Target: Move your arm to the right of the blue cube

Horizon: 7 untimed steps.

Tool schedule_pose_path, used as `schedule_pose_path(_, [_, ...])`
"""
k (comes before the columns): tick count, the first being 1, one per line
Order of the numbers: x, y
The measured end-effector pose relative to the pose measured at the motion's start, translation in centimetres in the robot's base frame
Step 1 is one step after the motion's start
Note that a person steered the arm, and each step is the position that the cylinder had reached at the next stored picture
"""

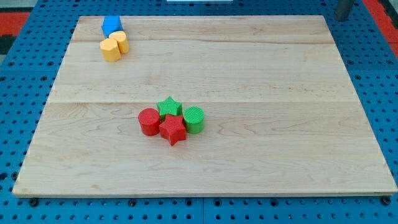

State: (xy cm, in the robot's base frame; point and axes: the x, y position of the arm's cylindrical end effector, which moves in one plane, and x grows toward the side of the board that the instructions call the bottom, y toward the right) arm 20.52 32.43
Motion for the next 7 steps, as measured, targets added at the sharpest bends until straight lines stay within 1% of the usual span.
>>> schedule_pose_path(1, [1.4, -0.2])
schedule_pose_path(2, [10.4, -5.5])
schedule_pose_path(3, [15.1, -12.9])
schedule_pose_path(4, [8.1, -18.2])
schedule_pose_path(5, [-1.3, -19.8])
schedule_pose_path(6, [-1.4, -22.3])
schedule_pose_path(7, [-1.3, -28.2])
